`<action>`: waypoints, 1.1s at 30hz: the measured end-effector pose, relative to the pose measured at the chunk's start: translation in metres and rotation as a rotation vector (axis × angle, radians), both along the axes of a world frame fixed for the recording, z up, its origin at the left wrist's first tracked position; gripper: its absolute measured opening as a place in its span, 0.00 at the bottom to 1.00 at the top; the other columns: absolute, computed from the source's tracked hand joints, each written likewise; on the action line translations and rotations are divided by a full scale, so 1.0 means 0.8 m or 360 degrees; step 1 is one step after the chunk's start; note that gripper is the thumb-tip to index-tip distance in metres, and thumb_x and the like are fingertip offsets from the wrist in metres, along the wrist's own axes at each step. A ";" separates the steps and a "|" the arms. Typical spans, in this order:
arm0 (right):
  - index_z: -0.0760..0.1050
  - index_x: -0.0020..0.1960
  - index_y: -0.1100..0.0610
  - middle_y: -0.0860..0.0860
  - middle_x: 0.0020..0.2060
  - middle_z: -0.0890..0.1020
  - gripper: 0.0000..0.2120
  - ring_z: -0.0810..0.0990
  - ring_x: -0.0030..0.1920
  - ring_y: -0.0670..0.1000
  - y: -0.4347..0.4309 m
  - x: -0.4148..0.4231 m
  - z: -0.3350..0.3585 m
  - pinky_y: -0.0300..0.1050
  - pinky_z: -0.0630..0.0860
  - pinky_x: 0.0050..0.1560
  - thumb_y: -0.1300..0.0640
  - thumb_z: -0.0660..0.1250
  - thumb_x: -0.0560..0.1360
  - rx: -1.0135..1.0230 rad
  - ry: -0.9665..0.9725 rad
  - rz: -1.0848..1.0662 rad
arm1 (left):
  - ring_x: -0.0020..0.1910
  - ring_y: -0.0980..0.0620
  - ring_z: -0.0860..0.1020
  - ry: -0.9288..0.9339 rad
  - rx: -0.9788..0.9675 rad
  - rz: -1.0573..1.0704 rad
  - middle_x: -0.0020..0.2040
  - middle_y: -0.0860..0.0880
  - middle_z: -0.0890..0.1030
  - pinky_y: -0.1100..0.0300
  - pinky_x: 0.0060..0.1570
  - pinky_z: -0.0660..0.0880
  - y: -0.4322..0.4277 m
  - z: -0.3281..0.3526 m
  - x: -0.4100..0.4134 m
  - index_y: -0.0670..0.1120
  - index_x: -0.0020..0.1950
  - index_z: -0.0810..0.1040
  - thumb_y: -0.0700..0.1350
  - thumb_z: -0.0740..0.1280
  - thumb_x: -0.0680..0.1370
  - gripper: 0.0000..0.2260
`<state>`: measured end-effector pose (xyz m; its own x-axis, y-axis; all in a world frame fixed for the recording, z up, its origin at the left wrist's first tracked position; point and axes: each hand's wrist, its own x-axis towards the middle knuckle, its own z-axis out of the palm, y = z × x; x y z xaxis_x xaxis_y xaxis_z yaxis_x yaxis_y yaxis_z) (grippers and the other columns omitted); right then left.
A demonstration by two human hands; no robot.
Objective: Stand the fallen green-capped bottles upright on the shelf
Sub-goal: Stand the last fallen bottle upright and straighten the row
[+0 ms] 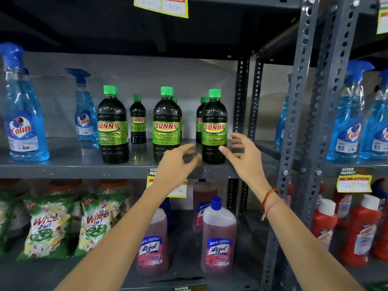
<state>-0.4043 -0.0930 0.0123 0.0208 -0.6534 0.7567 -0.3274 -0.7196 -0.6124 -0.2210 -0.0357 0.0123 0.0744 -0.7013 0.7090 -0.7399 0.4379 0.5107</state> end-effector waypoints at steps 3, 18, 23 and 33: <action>0.74 0.59 0.57 0.51 0.49 0.78 0.15 0.79 0.45 0.47 0.033 0.032 -0.006 0.37 0.79 0.41 0.57 0.70 0.74 -0.0307 -0.0090 -0.0044 | 0.41 0.61 0.80 0.0258 -0.0467 0.0100 0.43 0.52 0.83 0.65 0.45 0.78 0.026 -0.005 0.033 0.45 0.55 0.81 0.42 0.68 0.76 0.09; 0.54 0.75 0.55 0.52 0.67 0.74 0.39 0.73 0.66 0.53 0.020 0.151 0.016 0.48 0.70 0.65 0.46 0.70 0.72 0.0303 0.0428 0.0279 | 0.67 0.49 0.70 -0.0044 0.0500 -0.0204 0.70 0.45 0.70 0.56 0.67 0.65 -0.006 0.022 0.148 0.44 0.76 0.56 0.48 0.73 0.71 0.38; 0.54 0.75 0.53 0.54 0.67 0.74 0.36 0.73 0.67 0.54 0.021 0.150 0.021 0.53 0.68 0.69 0.49 0.68 0.74 0.0401 0.0478 0.0352 | 0.55 0.58 0.75 -0.0017 0.0428 -0.0362 0.60 0.49 0.79 0.57 0.63 0.71 -0.003 0.019 0.145 0.47 0.68 0.71 0.43 0.74 0.71 0.26; 0.52 0.76 0.52 0.49 0.66 0.72 0.36 0.71 0.66 0.49 0.028 0.150 0.024 0.42 0.68 0.67 0.50 0.67 0.75 0.0442 0.0506 0.0361 | 0.57 0.55 0.76 -0.0068 0.0268 -0.0222 0.62 0.45 0.78 0.66 0.55 0.68 0.003 0.015 0.142 0.45 0.68 0.72 0.44 0.73 0.72 0.25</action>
